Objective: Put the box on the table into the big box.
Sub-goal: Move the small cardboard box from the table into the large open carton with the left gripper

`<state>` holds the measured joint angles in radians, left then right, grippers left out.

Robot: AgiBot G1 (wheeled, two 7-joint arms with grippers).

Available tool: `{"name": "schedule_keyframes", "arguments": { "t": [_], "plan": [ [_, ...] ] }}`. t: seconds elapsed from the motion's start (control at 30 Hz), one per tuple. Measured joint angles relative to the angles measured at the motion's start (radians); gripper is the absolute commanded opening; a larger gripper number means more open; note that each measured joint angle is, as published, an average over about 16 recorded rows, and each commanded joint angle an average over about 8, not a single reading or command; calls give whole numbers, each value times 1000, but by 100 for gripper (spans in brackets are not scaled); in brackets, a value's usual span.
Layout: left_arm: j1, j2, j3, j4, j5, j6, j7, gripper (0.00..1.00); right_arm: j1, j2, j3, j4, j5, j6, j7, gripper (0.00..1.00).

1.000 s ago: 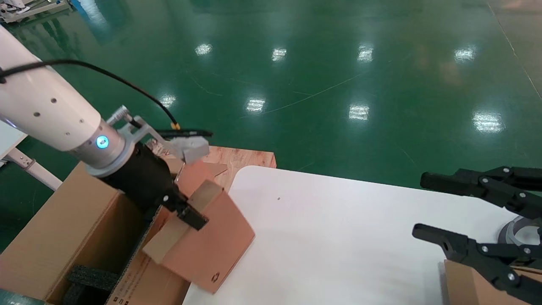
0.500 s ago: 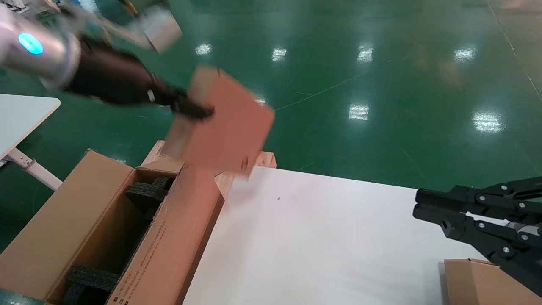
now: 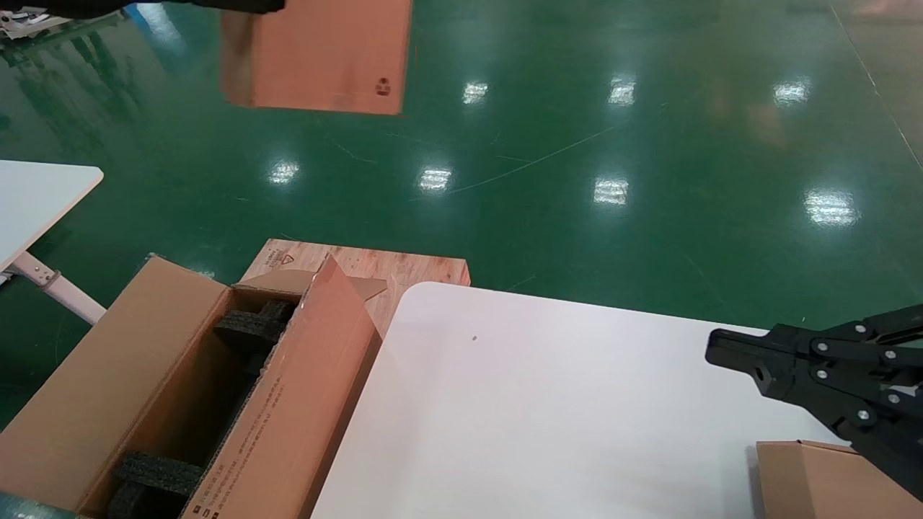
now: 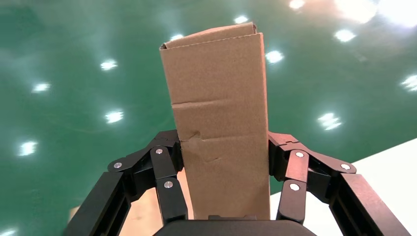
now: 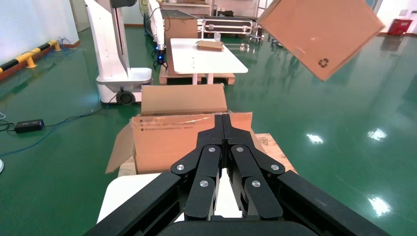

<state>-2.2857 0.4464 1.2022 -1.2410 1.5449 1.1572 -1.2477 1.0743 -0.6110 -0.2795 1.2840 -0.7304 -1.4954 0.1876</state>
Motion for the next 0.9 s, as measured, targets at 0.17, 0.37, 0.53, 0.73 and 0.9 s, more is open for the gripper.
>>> {"name": "schedule_keyframes", "arguments": {
  "t": [0.17, 0.37, 0.53, 0.73, 0.9],
  "plan": [
    [-15, -8, 17, 22, 86, 17, 58, 0, 0, 0, 0, 0, 0, 0, 0, 100],
    [-54, 14, 74, 72, 206, 96, 109, 0, 0, 0, 0, 0, 0, 0, 0, 100],
    [-90, 59, 146, 136, 299, 191, 138, 0, 0, 0, 0, 0, 0, 0, 0, 100],
    [-125, 127, 253, 237, 365, 296, 175, 0, 0, 0, 0, 0, 0, 0, 0, 100],
    [-139, 180, 348, 330, 375, 355, 208, 0, 0, 0, 0, 0, 0, 0, 0, 100]
  ]
}}
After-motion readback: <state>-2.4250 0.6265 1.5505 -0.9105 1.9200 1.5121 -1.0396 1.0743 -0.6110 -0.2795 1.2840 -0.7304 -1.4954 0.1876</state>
